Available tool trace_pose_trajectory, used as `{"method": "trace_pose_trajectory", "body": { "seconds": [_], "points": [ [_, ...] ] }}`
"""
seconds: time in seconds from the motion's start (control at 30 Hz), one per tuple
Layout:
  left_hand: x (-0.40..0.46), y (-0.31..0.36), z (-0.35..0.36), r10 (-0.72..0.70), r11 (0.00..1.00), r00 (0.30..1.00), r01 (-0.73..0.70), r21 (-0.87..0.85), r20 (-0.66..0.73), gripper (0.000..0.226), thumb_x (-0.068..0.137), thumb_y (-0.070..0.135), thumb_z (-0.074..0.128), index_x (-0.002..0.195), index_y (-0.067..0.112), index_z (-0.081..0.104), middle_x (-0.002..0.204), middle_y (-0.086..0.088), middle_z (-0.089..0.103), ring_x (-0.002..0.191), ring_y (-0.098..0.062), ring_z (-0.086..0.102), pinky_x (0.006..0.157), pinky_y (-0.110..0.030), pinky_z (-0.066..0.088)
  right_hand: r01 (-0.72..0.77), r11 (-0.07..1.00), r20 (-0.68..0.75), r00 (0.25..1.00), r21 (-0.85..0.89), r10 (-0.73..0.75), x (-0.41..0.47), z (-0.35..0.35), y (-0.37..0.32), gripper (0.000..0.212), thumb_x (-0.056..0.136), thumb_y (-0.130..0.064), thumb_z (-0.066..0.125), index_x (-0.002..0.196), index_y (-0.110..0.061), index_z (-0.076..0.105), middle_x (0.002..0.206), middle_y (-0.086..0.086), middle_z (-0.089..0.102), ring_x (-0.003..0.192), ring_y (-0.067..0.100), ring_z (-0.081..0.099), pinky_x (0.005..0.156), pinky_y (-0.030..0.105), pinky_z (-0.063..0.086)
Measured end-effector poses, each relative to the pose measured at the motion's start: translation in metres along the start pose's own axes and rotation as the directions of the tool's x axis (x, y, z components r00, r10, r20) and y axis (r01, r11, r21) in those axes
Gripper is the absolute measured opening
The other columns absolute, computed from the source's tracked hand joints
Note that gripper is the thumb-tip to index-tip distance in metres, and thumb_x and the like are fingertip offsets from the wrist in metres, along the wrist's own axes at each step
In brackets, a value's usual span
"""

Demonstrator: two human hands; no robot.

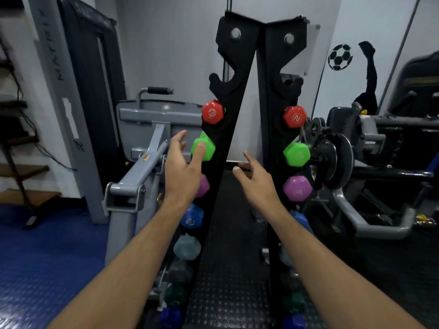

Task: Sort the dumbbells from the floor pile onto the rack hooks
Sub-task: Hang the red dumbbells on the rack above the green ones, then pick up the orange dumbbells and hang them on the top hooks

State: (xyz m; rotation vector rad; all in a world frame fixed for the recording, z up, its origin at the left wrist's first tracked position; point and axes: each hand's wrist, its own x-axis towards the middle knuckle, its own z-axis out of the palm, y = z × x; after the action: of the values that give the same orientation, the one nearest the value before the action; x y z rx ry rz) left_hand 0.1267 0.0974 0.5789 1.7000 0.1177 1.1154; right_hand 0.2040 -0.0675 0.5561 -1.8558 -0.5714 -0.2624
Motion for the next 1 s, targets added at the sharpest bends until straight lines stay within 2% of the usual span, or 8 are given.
{"method": "trace_pose_trajectory", "body": {
  "seconds": [0.1, 0.3, 0.43, 0.5, 0.7, 0.77, 0.83, 1.0],
  "points": [
    [-0.063, -0.038, -0.012, -0.08, 0.995, 0.996, 0.079, -0.064, -0.027, 0.047, 0.096, 0.045, 0.06, 0.138, 0.026, 0.053, 0.129, 0.003, 0.063, 0.119, -0.008, 0.061, 0.102, -0.031, 0.05, -0.058, 0.998, 0.04, 0.998, 0.013, 0.058, -0.04, 0.006, 0.042, 0.059, 0.099, -0.026, 0.068, 0.154, -0.022, 0.047, 0.125, -0.005, 0.068, 0.097, -0.002, 0.065, 0.09, 0.007, 0.048],
    [-0.195, -0.144, -0.026, -0.363, 0.931, 0.93, 0.364, 0.017, -0.053, 0.026, 0.1, 0.022, 0.062, 0.126, 0.019, 0.061, 0.117, 0.001, 0.067, 0.106, 0.001, 0.063, 0.092, -0.015, 0.049, -0.259, 0.966, 0.191, 0.948, -0.005, 0.255, -0.127, 0.024, 0.14, 0.052, 0.101, -0.027, 0.065, 0.151, -0.024, 0.05, 0.122, -0.009, 0.07, 0.108, 0.002, 0.066, 0.102, 0.023, 0.05],
    [-0.276, -0.203, -0.032, -0.576, 0.814, 0.817, 0.576, 0.074, -0.021, 0.021, 0.102, 0.016, 0.06, 0.122, 0.02, 0.059, 0.106, 0.006, 0.066, 0.089, 0.012, 0.061, 0.079, -0.008, 0.047, -0.459, 0.888, 0.267, 0.852, -0.034, 0.45, -0.186, 0.041, 0.208, 0.054, 0.102, -0.028, 0.063, 0.154, -0.023, 0.048, 0.122, -0.01, 0.069, 0.108, 0.004, 0.067, 0.093, 0.016, 0.049],
    [-0.307, -0.227, -0.035, -0.665, 0.741, 0.747, 0.66, 0.122, -0.001, 0.023, 0.103, 0.021, 0.059, 0.125, 0.018, 0.058, 0.109, 0.005, 0.065, 0.095, 0.006, 0.061, 0.078, -0.008, 0.045, -0.525, 0.849, 0.293, 0.804, -0.06, 0.518, -0.211, 0.049, 0.235, 0.055, 0.103, -0.03, 0.062, 0.155, -0.024, 0.046, 0.121, -0.012, 0.069, 0.108, 0.002, 0.066, 0.093, 0.017, 0.048],
    [-0.374, -0.288, -0.039, -0.86, 0.505, 0.509, 0.838, 0.205, 0.035, 0.027, 0.102, 0.036, 0.058, 0.126, 0.025, 0.058, 0.114, 0.011, 0.063, 0.11, -0.014, 0.062, 0.098, -0.041, 0.052, -0.665, 0.736, 0.319, 0.675, -0.128, 0.666, -0.266, 0.074, 0.3, 0.057, 0.103, -0.034, 0.061, 0.156, -0.024, 0.044, 0.116, -0.013, 0.07, 0.106, 0.013, 0.068, 0.085, 0.025, 0.055],
    [-0.391, -0.303, -0.039, -0.896, 0.437, 0.444, 0.871, 0.224, 0.021, 0.028, 0.101, 0.038, 0.058, 0.126, 0.025, 0.058, 0.116, 0.009, 0.064, 0.112, -0.016, 0.063, 0.101, -0.039, 0.051, -0.686, 0.707, 0.347, 0.629, -0.175, 0.696, -0.284, 0.084, 0.316, 0.058, 0.104, -0.037, 0.06, 0.158, -0.027, 0.04, 0.119, -0.013, 0.068, 0.106, 0.01, 0.066, 0.078, 0.022, 0.054],
    [-0.404, -0.313, -0.04, -0.922, 0.377, 0.388, 0.9, 0.219, -0.005, 0.029, 0.101, 0.038, 0.058, 0.126, 0.022, 0.059, 0.115, 0.006, 0.065, 0.106, -0.012, 0.064, 0.093, -0.031, 0.048, -0.712, 0.672, 0.371, 0.58, -0.202, 0.725, -0.298, 0.095, 0.33, 0.058, 0.104, -0.036, 0.059, 0.158, -0.027, 0.039, 0.12, -0.014, 0.066, 0.106, 0.023, 0.068, 0.083, 0.033, 0.058],
    [-0.433, -0.338, -0.042, -0.968, 0.222, 0.238, 0.961, 0.164, -0.083, 0.022, 0.103, 0.038, 0.056, 0.116, 0.021, 0.061, 0.097, 0.005, 0.063, 0.084, -0.01, 0.059, 0.08, -0.034, 0.047, -0.691, 0.652, 0.425, 0.513, -0.312, 0.746, -0.323, 0.125, 0.367, 0.06, 0.104, -0.043, 0.057, 0.159, -0.028, 0.038, 0.138, -0.009, 0.061, 0.108, 0.001, 0.058, 0.085, 0.019, 0.043]
  ]
}}
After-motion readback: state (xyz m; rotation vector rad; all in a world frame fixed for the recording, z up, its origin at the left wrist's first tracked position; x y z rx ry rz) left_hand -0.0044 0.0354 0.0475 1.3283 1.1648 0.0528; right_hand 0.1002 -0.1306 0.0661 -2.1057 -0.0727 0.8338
